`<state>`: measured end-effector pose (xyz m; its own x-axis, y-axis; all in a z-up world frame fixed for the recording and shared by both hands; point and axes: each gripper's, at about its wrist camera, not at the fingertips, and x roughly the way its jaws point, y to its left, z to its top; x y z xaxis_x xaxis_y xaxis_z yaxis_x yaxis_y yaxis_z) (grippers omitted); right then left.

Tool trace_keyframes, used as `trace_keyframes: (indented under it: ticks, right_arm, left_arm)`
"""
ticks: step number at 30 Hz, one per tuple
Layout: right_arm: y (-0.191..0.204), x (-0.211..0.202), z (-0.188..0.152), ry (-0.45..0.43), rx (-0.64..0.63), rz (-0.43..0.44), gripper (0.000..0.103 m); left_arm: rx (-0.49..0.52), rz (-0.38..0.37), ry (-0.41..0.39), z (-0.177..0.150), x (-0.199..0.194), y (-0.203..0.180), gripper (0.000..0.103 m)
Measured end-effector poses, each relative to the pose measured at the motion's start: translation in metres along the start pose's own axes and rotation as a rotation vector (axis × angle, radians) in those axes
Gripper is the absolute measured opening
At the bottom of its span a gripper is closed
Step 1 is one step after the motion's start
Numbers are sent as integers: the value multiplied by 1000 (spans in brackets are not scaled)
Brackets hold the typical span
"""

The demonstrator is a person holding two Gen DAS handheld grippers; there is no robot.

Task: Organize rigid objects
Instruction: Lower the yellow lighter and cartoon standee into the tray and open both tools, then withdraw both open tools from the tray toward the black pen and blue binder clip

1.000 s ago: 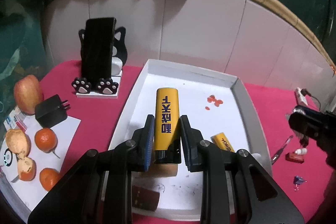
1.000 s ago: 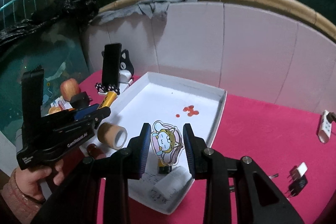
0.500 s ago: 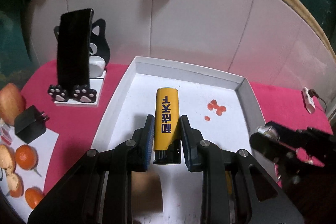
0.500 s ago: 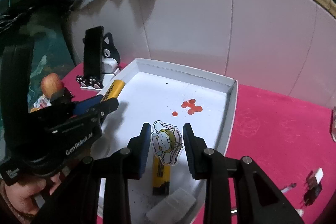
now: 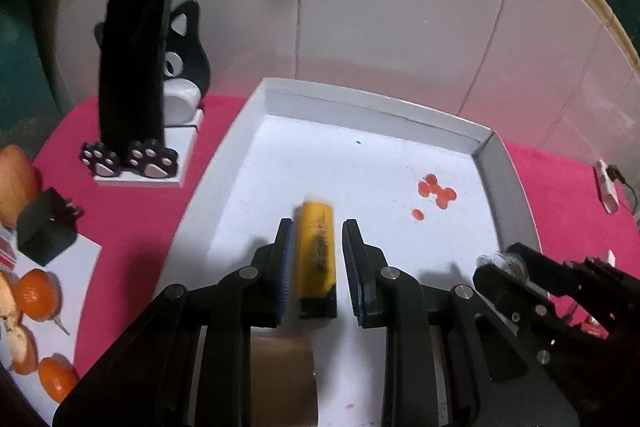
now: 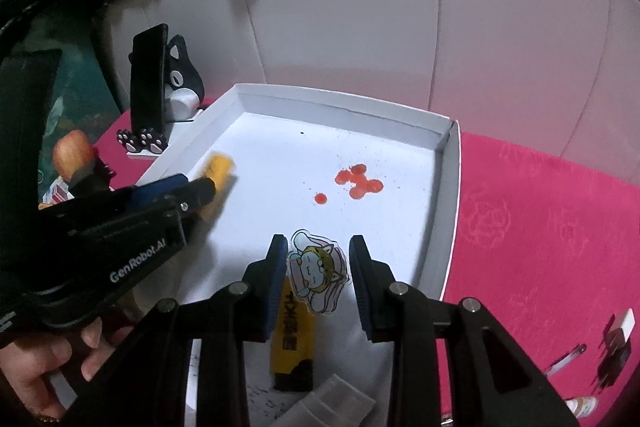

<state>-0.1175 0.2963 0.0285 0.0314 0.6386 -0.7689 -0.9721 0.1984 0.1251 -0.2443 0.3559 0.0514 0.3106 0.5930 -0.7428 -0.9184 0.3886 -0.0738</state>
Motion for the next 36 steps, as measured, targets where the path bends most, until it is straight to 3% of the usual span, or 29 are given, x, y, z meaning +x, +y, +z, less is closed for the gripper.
trace_keyframes:
  ticks: [1,2,3,4,5,6,13,15,25,36]
  right_arm:
    - [0,0,-1,0,4,1,32]
    - [-2,-1,-2,-4,17,8,35]
    - [-3,-2,-3,-8,30,16,48]
    - [-4,-3,-4,-12,42,20,67]
    - [-4,-4,-5,-16,50,21,78]
    - [-4,-6,-6,-23,50,17,92]
    - [1,-33,-22,-101,-9,-39,94]
    - [-1,-44,-28,-123,-5,-45,103]
    - [-23,-97,-50,-230,53,-45,103]
    - [-108,-160,-84,-342,239,-169,103]
  left_arm:
    - [-5,2,-8,0,-3,0,48]
    - [-11,4,-17,1,-5,1,75]
    - [-18,7,-32,1,-9,3,85]
    - [-21,16,-44,1,-12,4,94]
    - [-23,31,-58,0,-16,5,96]
    - [-26,40,-67,0,-18,6,96]
    - [-112,78,-166,-20,-58,22,96]
    - [-132,74,-179,-27,-66,23,96]
    - [-138,-4,-235,-42,-105,7,96]
    - [-49,-119,-247,-53,-123,-38,96]
